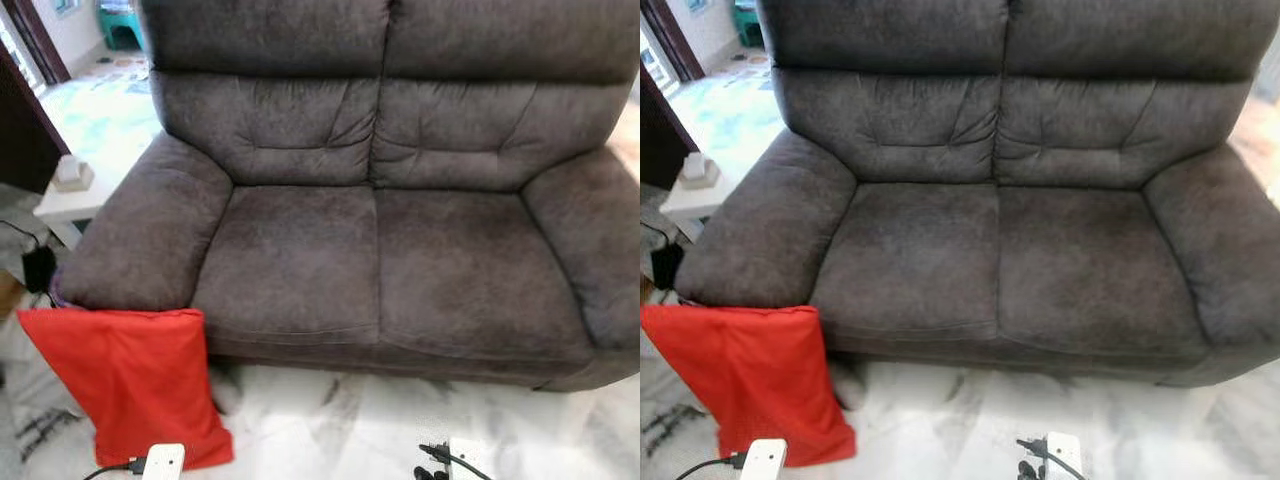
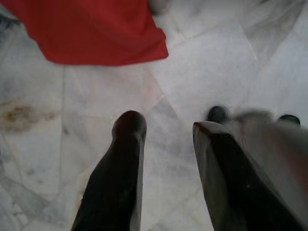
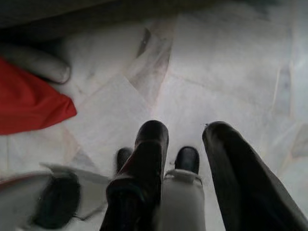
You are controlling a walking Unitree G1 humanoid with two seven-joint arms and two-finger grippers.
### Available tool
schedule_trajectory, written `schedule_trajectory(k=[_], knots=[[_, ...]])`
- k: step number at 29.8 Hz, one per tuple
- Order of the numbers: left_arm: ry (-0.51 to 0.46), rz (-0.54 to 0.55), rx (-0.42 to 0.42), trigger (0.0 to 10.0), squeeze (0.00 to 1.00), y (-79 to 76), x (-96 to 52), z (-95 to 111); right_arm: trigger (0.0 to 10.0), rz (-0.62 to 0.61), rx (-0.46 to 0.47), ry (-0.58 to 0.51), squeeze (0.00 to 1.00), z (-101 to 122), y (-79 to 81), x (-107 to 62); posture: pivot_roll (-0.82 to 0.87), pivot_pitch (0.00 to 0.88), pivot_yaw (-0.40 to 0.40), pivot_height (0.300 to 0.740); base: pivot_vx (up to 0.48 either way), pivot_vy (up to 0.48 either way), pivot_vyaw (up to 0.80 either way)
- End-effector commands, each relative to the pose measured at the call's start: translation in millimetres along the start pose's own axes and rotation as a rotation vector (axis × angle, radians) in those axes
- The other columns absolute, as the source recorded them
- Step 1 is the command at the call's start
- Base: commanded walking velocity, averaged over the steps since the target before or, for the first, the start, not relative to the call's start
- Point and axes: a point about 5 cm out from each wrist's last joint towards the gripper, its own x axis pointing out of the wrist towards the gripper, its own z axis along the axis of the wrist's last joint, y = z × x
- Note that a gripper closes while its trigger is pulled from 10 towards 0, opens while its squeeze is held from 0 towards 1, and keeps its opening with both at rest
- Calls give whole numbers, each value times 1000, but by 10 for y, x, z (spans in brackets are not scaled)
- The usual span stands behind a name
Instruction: Move the pillow to the sofa from floor
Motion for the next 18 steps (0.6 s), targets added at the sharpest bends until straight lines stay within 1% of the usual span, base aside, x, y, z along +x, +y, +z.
schedule_trajectory(k=[1, 2, 5, 11, 16, 18], knots=[[22, 20, -2, 10000, 0, 84, -10, -41, 10000, 15, 12, 6, 0, -24, 108, 19, 107, 154, 21, 740, 0, 480, 0], [22, 20, -2, 10000, 0, 84, -10, -41, 10000, 15, 12, 6, 0, -24, 108, 19, 107, 154, 21, 740, 0, 480, 0], [24, 21, -3, 10000, 0, 91, -15, -57, 10000, 26, 8, 5, 0, -23, 187, 34, 111, 155, 20, 740, 0, 480, 0], [31, 24, -1, 10000, 0, 105, -20, -82, 10000, 29, 5, 13, 0, -63, 212, 31, 109, 140, 22, 740, 0, 454, 0], [33, 25, 10, 10000, 0, 122, -24, -89, 10000, 27, -1, 11, 0, -37, 177, 30, 111, 129, 24, 740, 0, 0, 0], [34, 28, 10, 10000, 0, 133, -27, -99, 10000, 19, -4, -6, 0, 16, 136, 31, 114, 126, 23, 740, 0, 0, 0]])
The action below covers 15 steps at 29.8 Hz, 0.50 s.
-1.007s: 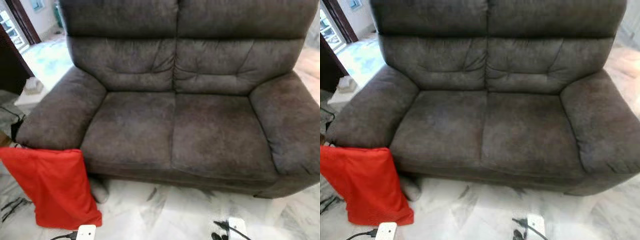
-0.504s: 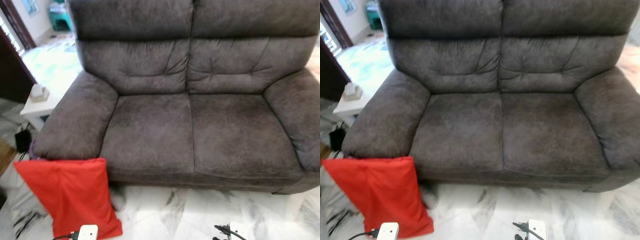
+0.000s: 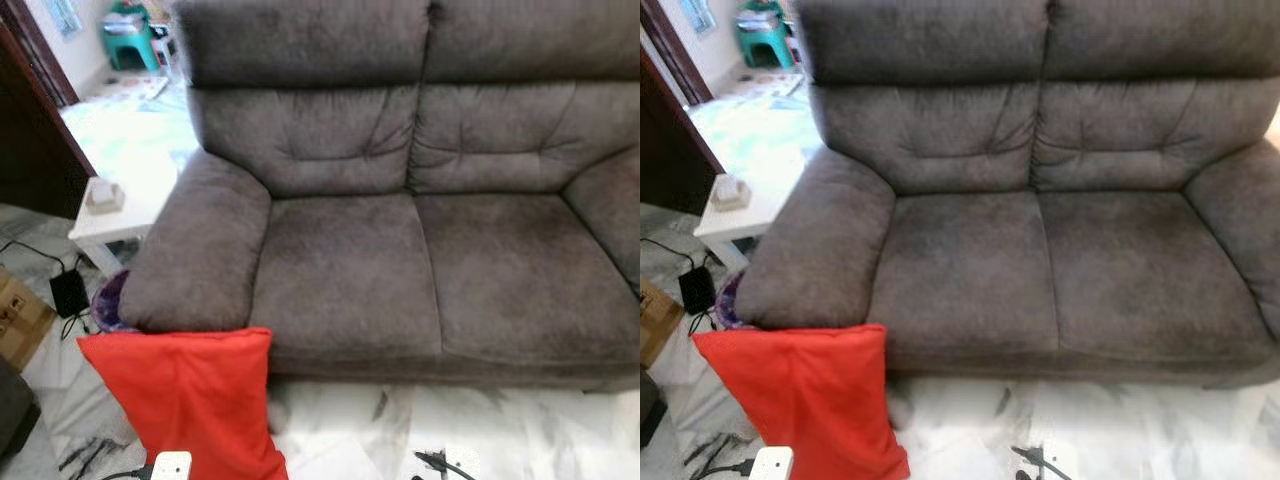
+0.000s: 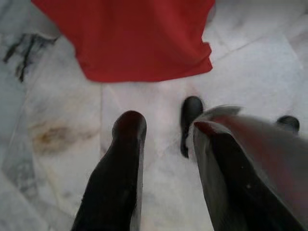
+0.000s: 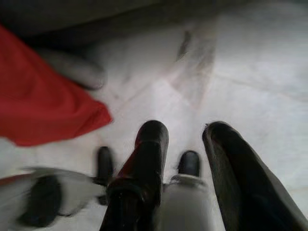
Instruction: Move the pillow to the sofa from floor
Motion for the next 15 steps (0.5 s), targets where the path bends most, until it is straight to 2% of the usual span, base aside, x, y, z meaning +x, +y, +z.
schedule_trajectory(k=[1, 5, 15], knots=[[49, 20, -5, 10000, 0, 80, -34, -152, 10000, 9, 0, -1, 0, 12, 26, 7, 114, 126, 23, 740, 0, 0, 600], [51, 22, -4, 10000, 0, 71, -36, -162, 10000, 5, 10, -16, 0, 60, -12, 7, 114, 131, 24, 740, 0, 0, 800], [44, 26, -4, 10000, 0, 58, -33, -152, 10000, 4, 9, 1, 0, -25, -50, -17, 112, 136, 24, 740, 0, 0, 800]])
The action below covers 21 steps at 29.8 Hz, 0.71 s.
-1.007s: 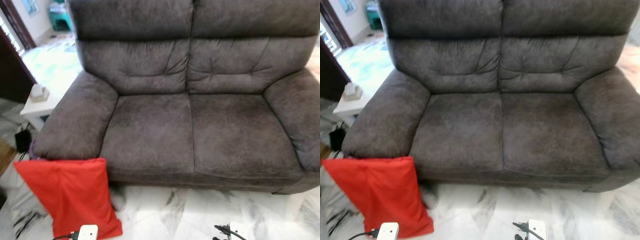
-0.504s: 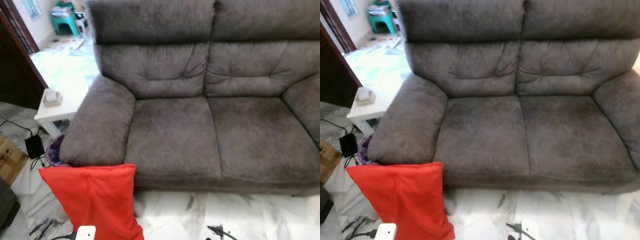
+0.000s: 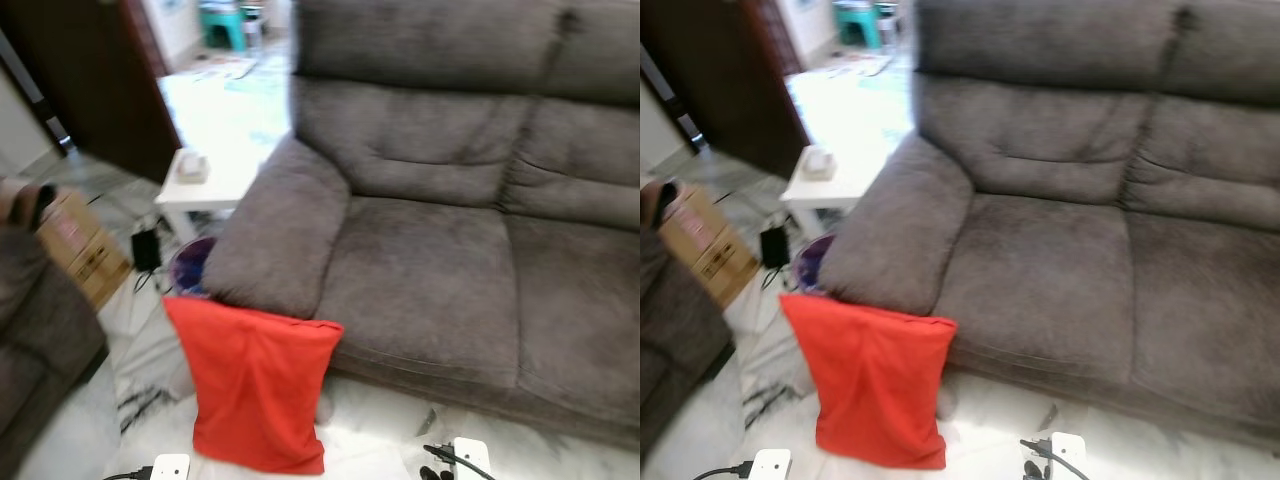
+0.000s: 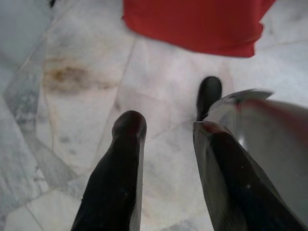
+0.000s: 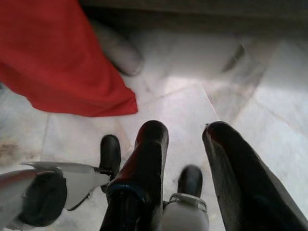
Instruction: Move the pillow to the sofa from floor
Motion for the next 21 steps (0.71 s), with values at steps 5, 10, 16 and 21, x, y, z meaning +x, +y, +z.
schedule_trajectory(k=[5, 10, 16, 21], knots=[[21, 9, -6, 10000, 0, 12, -10, -58, 10000, -2, 19, 25, 0, -105, -6, -22, 112, 134, 21, 740, 0, 0, 800], [21, 13, -12, 10000, 0, 5, -6, -48, 10000, -1, 20, 22, 0, -85, -12, -19, 113, 133, 19, 740, 0, 0, 800], [16, 15, -14, 10000, 0, -4, -5, -40, 10000, -6, 23, 20, 0, -83, -26, -21, 112, 135, 17, 740, 0, 0, 767], [7, 14, -8, 10000, 0, -1, -5, -32, 10000, -22, 67, 15, 0, -109, -52, -33, 111, 136, 19, 740, 0, 0, 120]])
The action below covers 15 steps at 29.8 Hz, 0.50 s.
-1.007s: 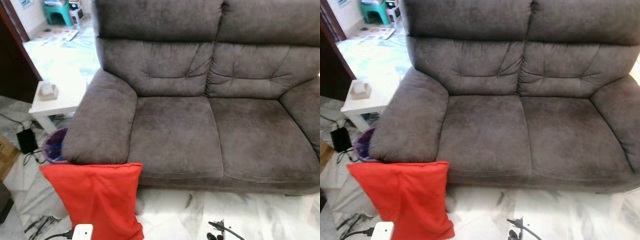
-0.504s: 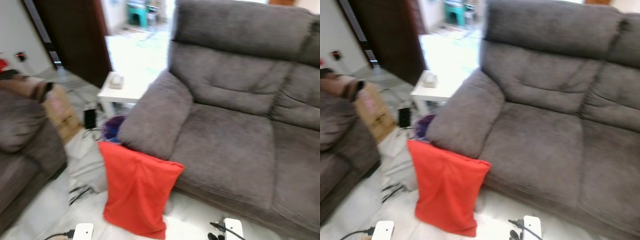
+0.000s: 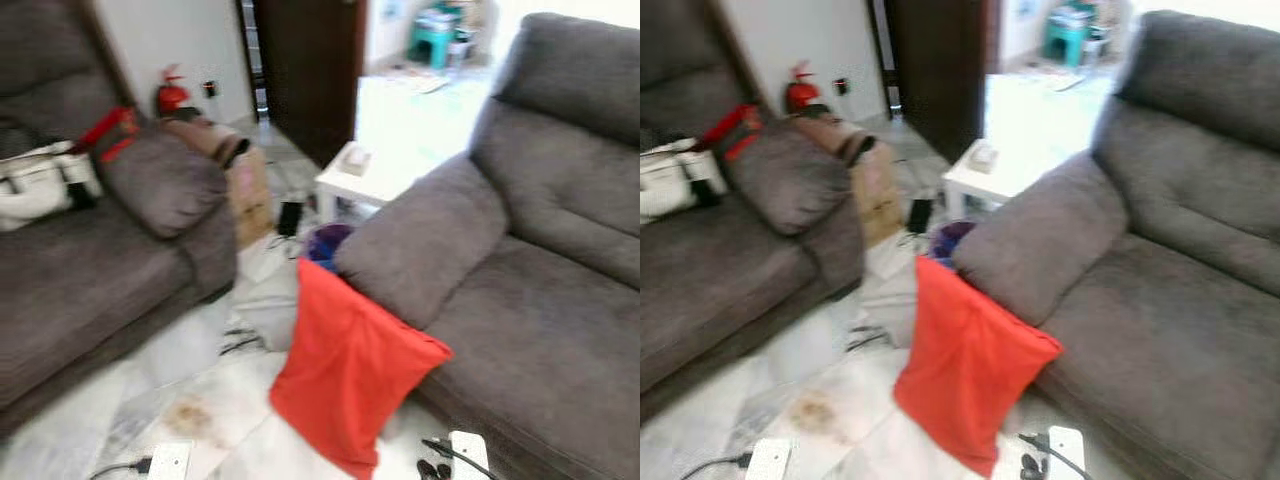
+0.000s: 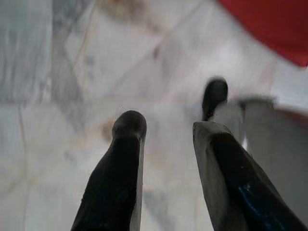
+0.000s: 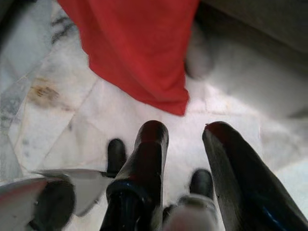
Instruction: Move the pillow to the sofa from floor
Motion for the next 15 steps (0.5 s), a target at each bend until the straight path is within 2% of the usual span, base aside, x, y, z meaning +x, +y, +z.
schedule_trajectory(k=[1, 5, 10, 12, 15], knots=[[-14, 11, -3, 10000, 0, 32, 4, 37, 10000, -2, 20, 1, 0, -21, 24, 2, 111, 136, 19, 740, 0, 0, 0], [-15, 9, 1, 10000, 0, 33, 4, 39, 10000, 0, 29, -2, 0, -23, 44, 6, 112, 137, 20, 740, 217, 0, 0], [-18, 13, 1, 10000, 0, 40, 5, 47, 10000, 22, 27, -9, 0, 18, 232, 51, 112, 139, 20, 740, 63, 0, 0], [-18, 13, 1, 10000, 0, 40, 5, 47, 10000, 22, 27, -9, 0, 18, 232, 51, 112, 139, 20, 740, 315, 0, 0], [-20, 18, -12, 10000, 0, 48, 5, 50, 10000, 27, 22, -11, 0, 21, 236, 52, 112, 138, 21, 740, 0, 0, 0]])
